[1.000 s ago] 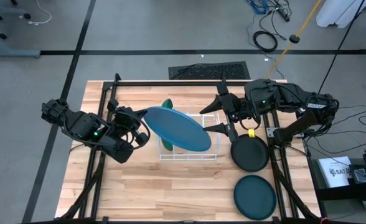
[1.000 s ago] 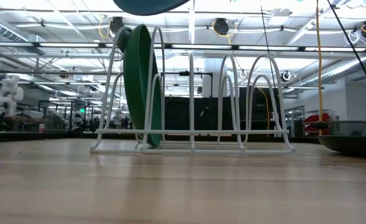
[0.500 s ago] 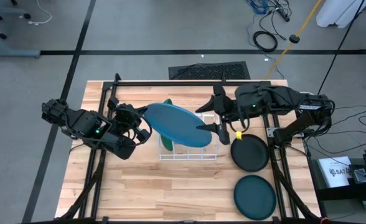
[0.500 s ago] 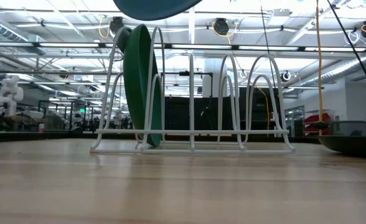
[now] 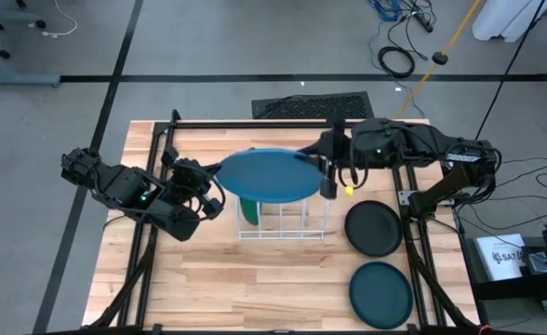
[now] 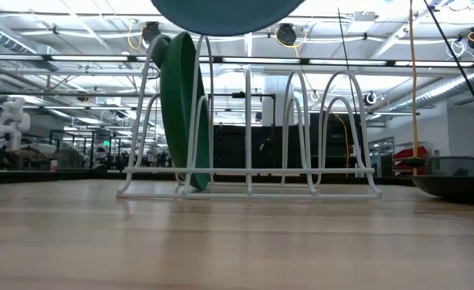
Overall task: Sort dishes
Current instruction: Put the blue plate into the dish rack
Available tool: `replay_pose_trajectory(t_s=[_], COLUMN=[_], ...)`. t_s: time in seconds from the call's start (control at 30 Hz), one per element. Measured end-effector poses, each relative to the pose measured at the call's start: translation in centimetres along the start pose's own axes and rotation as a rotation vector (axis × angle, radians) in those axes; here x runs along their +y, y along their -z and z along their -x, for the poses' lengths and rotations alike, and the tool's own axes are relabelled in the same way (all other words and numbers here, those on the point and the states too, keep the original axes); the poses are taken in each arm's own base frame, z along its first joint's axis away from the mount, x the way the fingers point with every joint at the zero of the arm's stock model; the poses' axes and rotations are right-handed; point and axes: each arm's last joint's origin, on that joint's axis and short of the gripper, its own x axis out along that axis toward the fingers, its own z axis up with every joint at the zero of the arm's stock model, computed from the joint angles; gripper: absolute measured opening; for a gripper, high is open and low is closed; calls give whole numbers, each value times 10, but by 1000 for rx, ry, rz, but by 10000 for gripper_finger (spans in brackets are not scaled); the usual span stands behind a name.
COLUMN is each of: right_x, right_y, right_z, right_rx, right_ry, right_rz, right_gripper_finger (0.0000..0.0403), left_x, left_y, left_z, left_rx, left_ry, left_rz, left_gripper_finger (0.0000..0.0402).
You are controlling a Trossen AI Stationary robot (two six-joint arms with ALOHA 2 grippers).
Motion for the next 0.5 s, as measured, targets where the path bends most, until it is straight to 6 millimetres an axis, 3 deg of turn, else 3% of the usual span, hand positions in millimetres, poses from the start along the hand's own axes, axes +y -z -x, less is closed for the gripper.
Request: replay_pose_trajectory(t_s=[0.07,0.33,0.5], right_x=[-2,-3,-6], right_y=[1,2,0], right_z=[0,4,22], right_rx=[14,26,8], right_ry=[57,100,85], right_rz=[38,140,209], right_gripper_finger=[13,4,2], left_x=[-2,-10,-14], left_y=[-1,-4,-5], left_z=[1,5,6], left_rx=[2,-15,40], left_ry=[24,92,194], left_rz=[-21,5,31], left_gripper_finger=[5,64,98])
